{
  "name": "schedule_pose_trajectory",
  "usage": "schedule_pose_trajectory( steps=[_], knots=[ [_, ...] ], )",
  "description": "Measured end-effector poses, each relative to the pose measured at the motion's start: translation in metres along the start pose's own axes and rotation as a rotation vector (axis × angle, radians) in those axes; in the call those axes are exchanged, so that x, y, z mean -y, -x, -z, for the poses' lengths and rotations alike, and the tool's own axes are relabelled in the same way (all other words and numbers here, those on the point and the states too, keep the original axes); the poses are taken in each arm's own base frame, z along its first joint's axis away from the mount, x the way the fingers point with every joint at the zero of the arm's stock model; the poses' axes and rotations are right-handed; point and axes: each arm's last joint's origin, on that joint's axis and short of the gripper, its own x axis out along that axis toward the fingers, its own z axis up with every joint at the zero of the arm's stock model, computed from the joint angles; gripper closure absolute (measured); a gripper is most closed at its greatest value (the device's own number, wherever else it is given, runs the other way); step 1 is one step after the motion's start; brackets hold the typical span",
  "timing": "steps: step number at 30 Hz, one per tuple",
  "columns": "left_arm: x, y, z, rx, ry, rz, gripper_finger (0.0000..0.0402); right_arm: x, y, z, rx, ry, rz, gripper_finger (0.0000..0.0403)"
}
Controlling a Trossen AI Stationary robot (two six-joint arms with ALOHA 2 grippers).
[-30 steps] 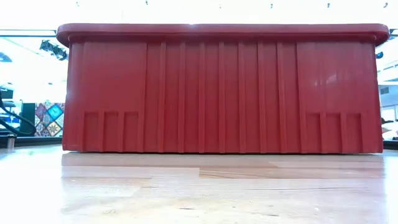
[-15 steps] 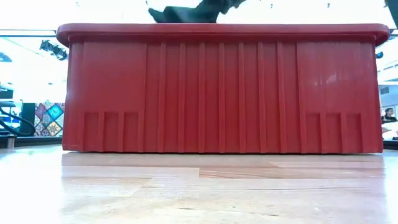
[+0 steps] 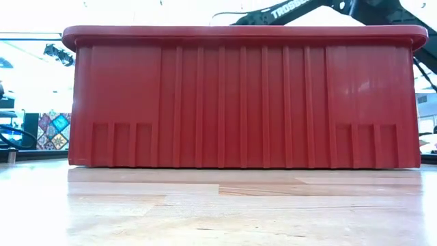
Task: Pick and place slides into bin
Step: Put the right black slipper into the red bin
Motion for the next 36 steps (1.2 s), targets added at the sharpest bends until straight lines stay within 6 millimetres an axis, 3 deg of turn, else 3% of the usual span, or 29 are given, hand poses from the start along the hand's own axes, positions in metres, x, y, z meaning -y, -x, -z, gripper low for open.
schedule_pose_trajectory(
  steps=[7, 13, 15, 19, 27, 36],
  knots=[
    [-0.019, -0.041, 0.005, -0.074, 0.057, -0.010, 0.0166, 0.009, -0.015, 0.013, -0.123, 0.018, 0.067, 0.0394],
    [-0.032, -0.073, 0.010, -0.141, 0.088, -0.002, 0.0166, 0.005, 0.001, -0.009, -0.198, 0.090, 0.137, 0.0394],
    [-0.035, -0.079, 0.008, -0.151, 0.097, -0.005, 0.0166, 0.012, -0.005, -0.010, -0.188, 0.103, 0.136, 0.0394],
    [-0.035, -0.084, -0.004, -0.132, 0.086, 0.010, 0.0166, 0.029, -0.031, 0.002, -0.227, 0.092, 0.112, 0.0394],
    [-0.038, -0.080, -0.012, -0.170, 0.079, -0.021, 0.0165, 0.043, -0.041, 0.007, -0.213, 0.125, 0.126, 0.0391],
    [-0.034, -0.078, -0.005, -0.239, 0.072, -0.022, 0.0163, 0.044, -0.044, 0.005, -0.204, 0.152, 0.147, 0.0297]
  ],
)
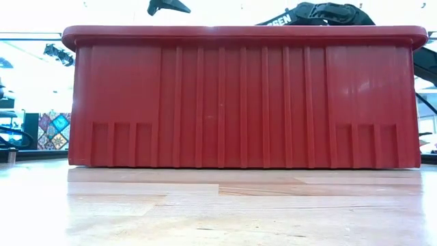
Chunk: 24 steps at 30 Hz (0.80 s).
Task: Pick and place slides into bin
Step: Put the right black slipper into the red bin, then stack the black slipper on top of the other black slipper in the red bin
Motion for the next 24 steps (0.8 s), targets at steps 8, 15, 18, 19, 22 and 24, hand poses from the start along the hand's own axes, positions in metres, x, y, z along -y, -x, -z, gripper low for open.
schedule_pose_trajectory(
  steps=[8, 15, 18, 19, 22, 24],
  knots=[
    [-0.004, 0.004, 0.004, -0.051, -0.026, -0.027, 0.0164, -0.002, 0.002, -0.006, -0.029, -0.015, 0.076, 0.0190],
    [-0.005, 0.017, 0.006, -0.061, -0.056, -0.028, 0.0167, -0.005, 0.017, -0.013, -0.052, -0.016, 0.168, 0.0123],
    [-0.004, 0.027, 0.006, -0.058, -0.071, -0.020, 0.0167, -0.007, 0.027, -0.018, -0.052, -0.019, 0.212, 0.0101],
    [-0.003, 0.031, 0.006, -0.054, -0.078, -0.015, 0.0167, -0.008, 0.032, -0.021, -0.048, -0.016, 0.228, 0.0095],
    [0.000, 0.048, 0.011, -0.079, -0.095, -0.001, 0.0166, -0.016, 0.050, -0.031, -0.036, -0.014, 0.273, 0.0082],
    [0.002, 0.061, 0.018, -0.125, -0.109, 0.008, 0.0167, -0.025, 0.065, -0.041, -0.014, -0.013, 0.302, 0.0076]
  ],
)
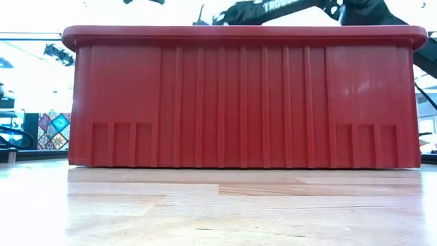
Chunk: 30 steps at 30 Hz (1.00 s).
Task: Pick and place slides into bin
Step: Stack the black slipper on top of the other black slipper in the red bin
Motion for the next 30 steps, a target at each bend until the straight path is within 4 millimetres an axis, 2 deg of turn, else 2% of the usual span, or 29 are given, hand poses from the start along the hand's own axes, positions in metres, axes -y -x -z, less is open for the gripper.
schedule_pose_trajectory(
  steps=[3, 7, 11, 17, 23, 30],
  knots=[
    [0.008, 0.019, 0.015, -0.077, -0.011, 0.038, 0.0171, -0.012, 0.030, -0.017, 0.044, -0.005, 0.048, 0.0072],
    [0.028, 0.046, 0.030, -0.128, 0.001, 0.211, 0.0176, -0.033, 0.070, -0.039, 0.118, -0.049, 0.102, 0.0071],
    [0.053, 0.069, 0.047, -0.219, 0.005, 0.421, 0.0182, -0.060, 0.109, -0.058, 0.180, -0.139, 0.157, 0.0073],
    [0.092, 0.099, 0.085, -0.482, -0.023, 0.623, 0.0190, -0.109, 0.156, -0.078, 0.243, -0.242, 0.287, 0.0073],
    [0.127, 0.121, 0.133, -0.688, -0.162, 0.567, 0.0189, -0.170, 0.189, -0.090, 0.294, -0.342, 0.382, 0.0071],
    [0.164, 0.118, 0.187, -0.787, -0.338, 0.330, 0.0150, -0.224, 0.195, -0.099, 0.337, -0.377, 0.417, 0.0070]
  ],
)
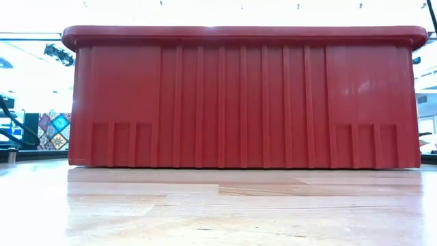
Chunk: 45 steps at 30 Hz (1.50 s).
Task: Pick and place slides into bin
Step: Stack the black slipper on top of the other black slipper in the red bin
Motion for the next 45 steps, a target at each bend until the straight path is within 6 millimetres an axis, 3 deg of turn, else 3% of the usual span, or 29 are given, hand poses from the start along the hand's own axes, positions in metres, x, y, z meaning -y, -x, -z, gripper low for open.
schedule_pose_trajectory(
  steps=[6, 11, 16, 23, 33, 38, 45],
  knots=[
    [0.032, -0.056, 0.008, -0.080, -0.112, -0.258, 0.0113, -0.021, 0.013, 0.005, 0.035, 0.026, 0.085, 0.0070],
    [0.053, -0.102, 0.016, -0.089, -0.178, -0.409, 0.0120, -0.034, 0.022, 0.011, 0.027, 0.068, 0.108, 0.0073],
    [0.062, -0.141, 0.020, -0.109, -0.157, -0.530, 0.0125, -0.052, 0.034, 0.018, 0.014, 0.106, 0.064, 0.0075],
    [0.030, -0.184, 0.045, -0.202, -0.014, -0.667, 0.0126, -0.081, 0.056, 0.029, 0.032, 0.142, 0.005, 0.0075],
    [-0.020, -0.214, 0.069, -0.282, -0.045, -0.870, 0.0139, -0.097, 0.074, 0.039, 0.044, 0.127, 0.028, 0.0075],
    [-0.023, -0.224, 0.071, -0.270, -0.046, -0.818, 0.0187, -0.100, 0.079, 0.045, 0.027, 0.112, 0.040, 0.0076],
    [-0.028, -0.224, 0.068, -0.238, 0.045, -0.860, 0.0349, -0.101, 0.083, 0.047, 0.027, 0.104, 0.053, 0.0076]
  ],
)
